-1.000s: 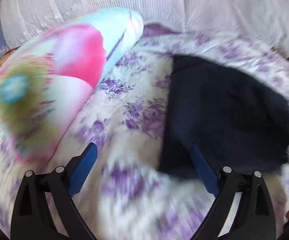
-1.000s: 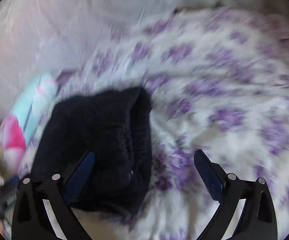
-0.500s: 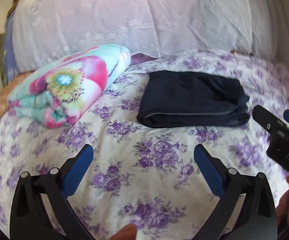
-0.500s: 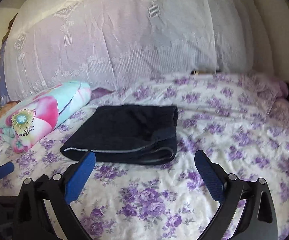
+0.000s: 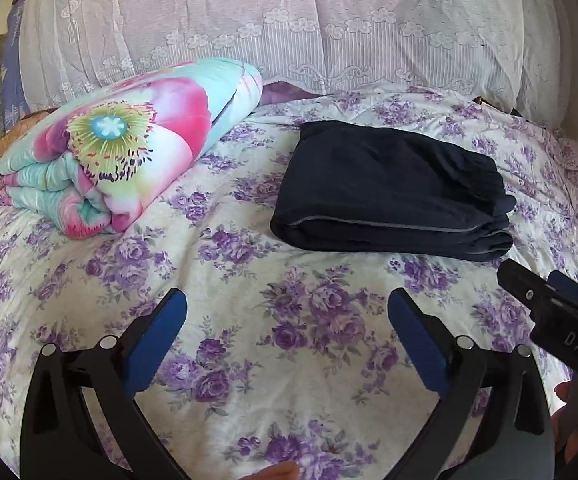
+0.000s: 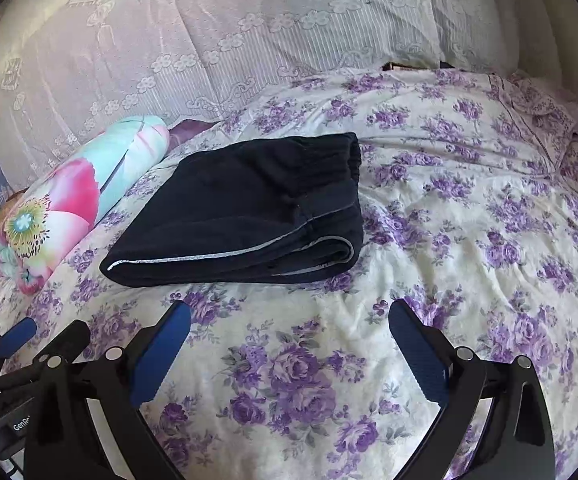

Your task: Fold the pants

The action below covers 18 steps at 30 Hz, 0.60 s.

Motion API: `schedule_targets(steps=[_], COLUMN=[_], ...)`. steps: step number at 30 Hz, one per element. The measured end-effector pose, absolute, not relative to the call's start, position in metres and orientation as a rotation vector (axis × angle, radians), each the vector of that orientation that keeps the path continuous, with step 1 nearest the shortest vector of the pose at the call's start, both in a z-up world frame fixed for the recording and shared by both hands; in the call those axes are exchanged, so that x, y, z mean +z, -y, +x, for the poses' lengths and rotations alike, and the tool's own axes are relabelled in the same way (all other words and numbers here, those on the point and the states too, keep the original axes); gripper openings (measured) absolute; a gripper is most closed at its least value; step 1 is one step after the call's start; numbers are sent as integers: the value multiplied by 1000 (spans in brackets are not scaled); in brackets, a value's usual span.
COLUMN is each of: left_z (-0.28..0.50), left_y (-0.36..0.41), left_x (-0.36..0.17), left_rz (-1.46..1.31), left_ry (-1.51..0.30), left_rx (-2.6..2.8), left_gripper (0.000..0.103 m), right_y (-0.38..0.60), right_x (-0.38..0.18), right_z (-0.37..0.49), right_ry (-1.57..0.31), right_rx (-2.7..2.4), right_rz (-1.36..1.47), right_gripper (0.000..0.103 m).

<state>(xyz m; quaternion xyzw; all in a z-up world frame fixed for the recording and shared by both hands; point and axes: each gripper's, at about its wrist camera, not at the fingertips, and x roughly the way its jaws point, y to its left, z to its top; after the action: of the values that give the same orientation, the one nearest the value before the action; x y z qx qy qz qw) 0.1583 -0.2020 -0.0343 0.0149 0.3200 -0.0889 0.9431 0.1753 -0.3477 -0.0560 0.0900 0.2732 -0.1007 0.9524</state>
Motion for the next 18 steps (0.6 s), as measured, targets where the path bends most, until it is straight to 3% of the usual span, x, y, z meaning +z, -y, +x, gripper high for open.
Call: schedule_targets(steps=[18], left_z=[153], left_y=[209], left_x=[-28], left_rz=[56], left_ry=[-608], left_rx=[-206], left_gripper=[98], right_y=[345], right_x=[-50], right_z=[171], right_ry=[-525], right_rx=[-222], right_rz=[151], right_gripper=[100])
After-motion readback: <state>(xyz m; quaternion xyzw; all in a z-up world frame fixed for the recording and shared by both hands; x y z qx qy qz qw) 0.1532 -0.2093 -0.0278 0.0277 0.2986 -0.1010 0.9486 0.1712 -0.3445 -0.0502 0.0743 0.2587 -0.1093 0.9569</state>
